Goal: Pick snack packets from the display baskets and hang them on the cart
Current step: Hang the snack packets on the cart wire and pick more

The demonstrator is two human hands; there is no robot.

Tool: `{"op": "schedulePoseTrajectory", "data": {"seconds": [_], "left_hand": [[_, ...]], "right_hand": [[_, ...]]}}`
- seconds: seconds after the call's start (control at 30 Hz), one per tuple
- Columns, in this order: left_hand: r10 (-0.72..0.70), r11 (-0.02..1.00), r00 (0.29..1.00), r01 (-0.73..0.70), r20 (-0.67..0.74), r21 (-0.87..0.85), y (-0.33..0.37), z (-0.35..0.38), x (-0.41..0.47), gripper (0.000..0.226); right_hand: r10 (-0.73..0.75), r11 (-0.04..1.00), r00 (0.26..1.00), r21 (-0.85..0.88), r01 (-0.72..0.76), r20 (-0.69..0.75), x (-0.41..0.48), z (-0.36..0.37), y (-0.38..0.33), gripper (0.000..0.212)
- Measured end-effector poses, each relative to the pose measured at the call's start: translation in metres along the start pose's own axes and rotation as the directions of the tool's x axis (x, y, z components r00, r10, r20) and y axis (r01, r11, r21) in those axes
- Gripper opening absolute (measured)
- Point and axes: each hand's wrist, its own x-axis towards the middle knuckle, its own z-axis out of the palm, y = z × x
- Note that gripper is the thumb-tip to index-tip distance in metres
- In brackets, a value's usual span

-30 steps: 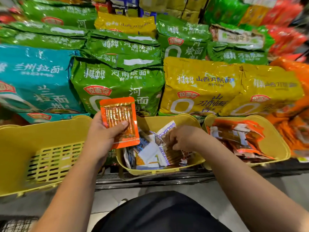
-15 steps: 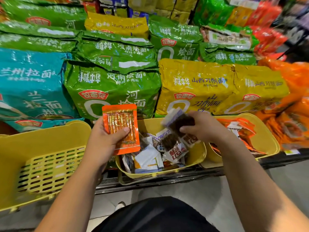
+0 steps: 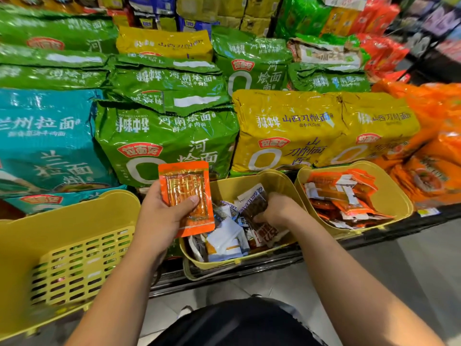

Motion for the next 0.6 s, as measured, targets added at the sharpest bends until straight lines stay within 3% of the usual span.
{"op": "schedulePoseTrajectory", "data": {"seconds": [0.13,0.23,0.33,0.43,0.5,0.57,0.6], "left_hand": [[-0.002,0.999,0.999,0.001,0.04,0.032,-0.004,-0.001,-0.006,0.043],[0.018,0.999,1.0,-0.019,0.018,0.043,-0.007,-0.003,-0.009,0.043],[0.04,0.999,0.999,-0.039,-0.031,0.021,-0.006,-0.001,-0.018,0.041],[0.067,0.998,0.993,-0.068,-0.095,0.0,-0.002,0.005,-0.028,0.038],[0.091,0.995,0.987,-0.094,-0.129,-0.016,-0.003,0.008,-0.035,0.036],[0.116,0.993,0.973,-0.117,-0.199,0.007,-0.007,0.012,-0.043,0.034],[0.127,0.992,0.962,-0.127,-0.24,0.014,-0.01,0.015,-0.048,0.034]], "right_hand": [[0.005,0.998,0.998,0.07,-0.001,-0.057,-0.001,0.007,0.0,0.075],[-0.045,0.986,0.999,0.158,0.048,-0.022,0.0,0.013,0.001,0.086],[-0.144,0.987,0.989,0.073,0.145,-0.022,-0.004,0.011,0.006,0.061],[-0.26,0.941,0.945,0.168,0.294,-0.196,-0.018,-0.009,0.015,0.048],[-0.337,0.822,0.876,0.346,0.453,-0.346,-0.024,-0.02,0.025,0.042],[-0.369,0.575,0.833,0.603,0.553,-0.412,-0.03,-0.029,0.029,0.054],[-0.375,0.425,0.839,0.731,0.533,-0.394,-0.032,-0.033,0.03,0.063]]}}
